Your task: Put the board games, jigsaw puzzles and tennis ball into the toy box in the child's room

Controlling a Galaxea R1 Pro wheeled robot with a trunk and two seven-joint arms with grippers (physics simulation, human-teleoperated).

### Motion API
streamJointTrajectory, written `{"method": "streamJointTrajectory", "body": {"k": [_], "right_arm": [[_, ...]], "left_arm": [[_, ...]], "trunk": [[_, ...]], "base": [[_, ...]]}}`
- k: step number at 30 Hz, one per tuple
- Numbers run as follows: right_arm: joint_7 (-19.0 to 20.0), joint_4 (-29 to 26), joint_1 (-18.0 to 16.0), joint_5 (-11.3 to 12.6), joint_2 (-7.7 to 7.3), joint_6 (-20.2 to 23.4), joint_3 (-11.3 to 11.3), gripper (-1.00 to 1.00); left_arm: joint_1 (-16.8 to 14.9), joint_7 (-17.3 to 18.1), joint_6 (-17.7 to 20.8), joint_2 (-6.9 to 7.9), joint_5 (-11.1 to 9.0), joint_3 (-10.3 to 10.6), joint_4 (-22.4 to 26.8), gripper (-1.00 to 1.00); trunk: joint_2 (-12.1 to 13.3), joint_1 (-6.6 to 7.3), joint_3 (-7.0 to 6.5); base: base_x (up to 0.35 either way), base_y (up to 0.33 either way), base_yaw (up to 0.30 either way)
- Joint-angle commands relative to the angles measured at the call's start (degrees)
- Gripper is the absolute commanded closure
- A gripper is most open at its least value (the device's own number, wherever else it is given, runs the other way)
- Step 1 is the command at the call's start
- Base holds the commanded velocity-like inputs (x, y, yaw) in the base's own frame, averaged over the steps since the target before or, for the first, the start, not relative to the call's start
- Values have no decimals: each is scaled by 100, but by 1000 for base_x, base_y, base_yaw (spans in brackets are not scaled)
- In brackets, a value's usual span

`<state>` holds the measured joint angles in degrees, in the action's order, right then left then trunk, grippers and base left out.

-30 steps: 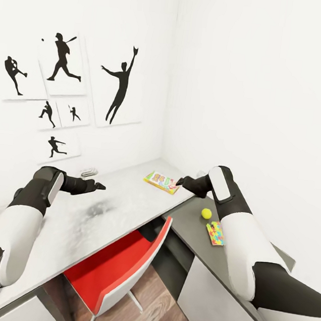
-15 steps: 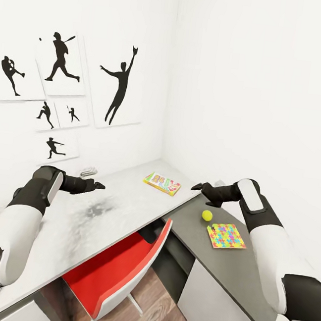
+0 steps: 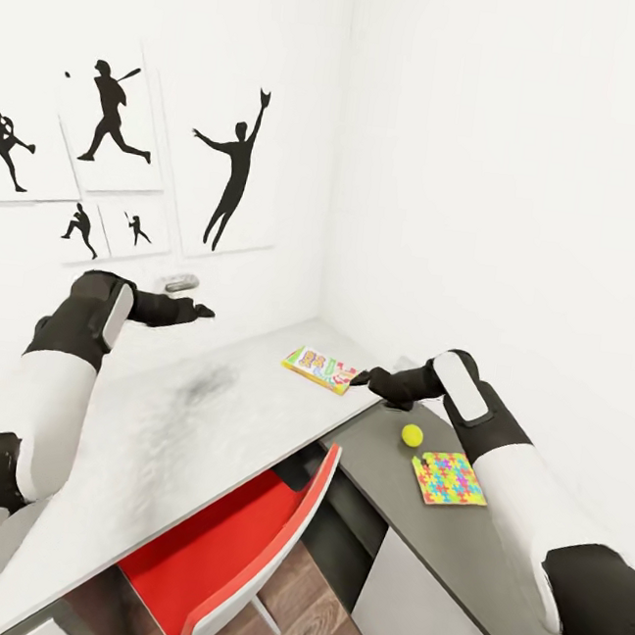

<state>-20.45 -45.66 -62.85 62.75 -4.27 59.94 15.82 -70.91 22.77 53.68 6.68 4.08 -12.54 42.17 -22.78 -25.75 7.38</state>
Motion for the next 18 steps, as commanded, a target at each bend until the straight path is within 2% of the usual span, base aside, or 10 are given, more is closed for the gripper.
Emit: {"method": "streamJointTrajectory", "body": {"k": [1,3,5,9,13,16,18], "right_arm": [[-56,-58,-7,41,3,6,66,-100],[-61,-204,-8,43,22,6,151,-100],[-63,-276,-8,44,23,6,188,-100],[-64,-328,-5,38,29,6,246,-100],[-64,-575,-7,41,26,6,623,-100],[-64,-1164,-8,68,21,6,1034,-100],[-64,-1440,-8,134,12,6,1184,-100]], "left_arm": [[-96,-70,14,-48,66,-18,-16,-100],[-309,-500,-36,-276,60,-20,-115,-100],[-403,-875,-269,-538,58,-20,-276,-100],[-459,-1375,-862,-859,56,-17,-772,-100],[-484,-1961,-1308,-1125,45,-20,-1216,-100],[-490,-2383,-1529,-1364,42,-21,-1359,-100],[-492,-2555,-1642,-1493,41,-21,-1394,-100]], "trunk": [[-14,-3,15],[-14,-3,15],[-14,-3,15],[-14,-3,15],[-14,-3,15],[-14,-3,15],[-14,-3,15]], "base": [[4,0,0],[2,0,0],[1,0,0],[0,0,0],[0,0,0],[0,0,0],[0,0,0]]}}
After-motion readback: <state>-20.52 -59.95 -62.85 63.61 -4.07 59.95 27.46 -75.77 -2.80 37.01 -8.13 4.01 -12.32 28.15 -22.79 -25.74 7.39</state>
